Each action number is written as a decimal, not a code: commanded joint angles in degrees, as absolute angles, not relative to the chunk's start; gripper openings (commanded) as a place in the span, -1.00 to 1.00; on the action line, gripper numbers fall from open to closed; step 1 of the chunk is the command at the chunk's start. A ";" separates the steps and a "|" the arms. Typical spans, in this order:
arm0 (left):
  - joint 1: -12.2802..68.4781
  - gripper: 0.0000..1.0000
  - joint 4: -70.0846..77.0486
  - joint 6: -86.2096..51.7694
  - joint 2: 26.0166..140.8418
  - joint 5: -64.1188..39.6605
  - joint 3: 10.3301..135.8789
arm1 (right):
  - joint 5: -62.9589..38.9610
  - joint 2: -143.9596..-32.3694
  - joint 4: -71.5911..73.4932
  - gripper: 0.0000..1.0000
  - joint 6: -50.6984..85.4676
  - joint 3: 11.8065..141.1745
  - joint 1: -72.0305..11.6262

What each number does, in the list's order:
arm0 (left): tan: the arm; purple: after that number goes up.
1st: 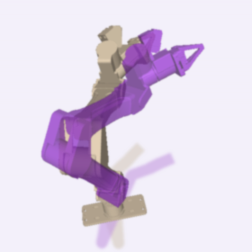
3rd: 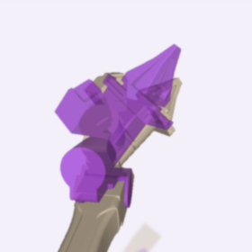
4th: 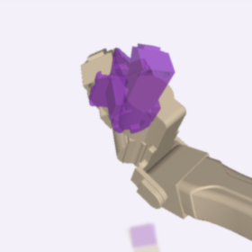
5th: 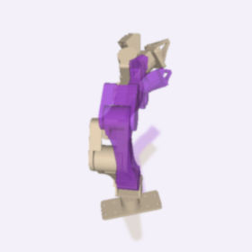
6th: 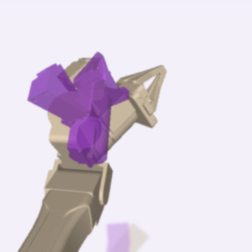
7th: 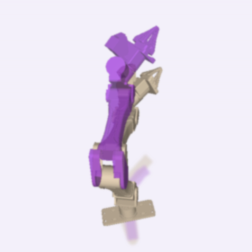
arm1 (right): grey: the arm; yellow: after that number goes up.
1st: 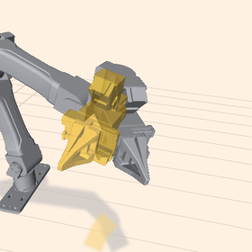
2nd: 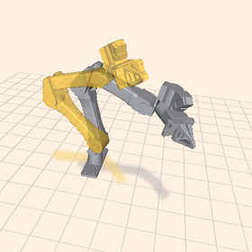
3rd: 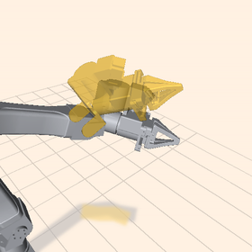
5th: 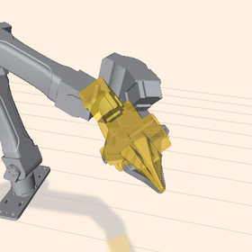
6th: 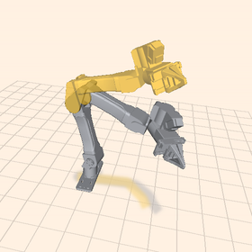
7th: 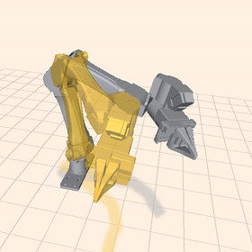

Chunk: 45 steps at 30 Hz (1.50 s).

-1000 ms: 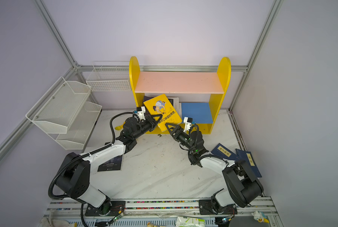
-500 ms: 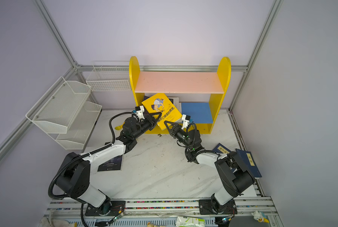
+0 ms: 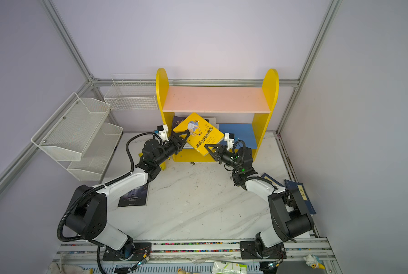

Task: Stacking books/files
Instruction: Pass the book.

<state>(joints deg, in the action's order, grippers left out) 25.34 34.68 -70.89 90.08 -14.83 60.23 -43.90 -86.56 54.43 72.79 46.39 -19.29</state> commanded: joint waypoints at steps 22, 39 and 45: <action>25.27 -0.94 53.60 -77.34 91.33 -6.71 58.96 | -44.12 -89.14 59.83 -0.10 76.06 50.36 -15.81; 26.93 -1.00 57.30 -77.12 93.45 1.32 60.06 | -33.77 -91.09 52.00 0.25 70.57 56.54 -21.95; 28.07 -1.00 57.09 -75.33 92.29 4.26 58.65 | -27.42 -90.64 49.27 0.15 70.82 55.96 -21.93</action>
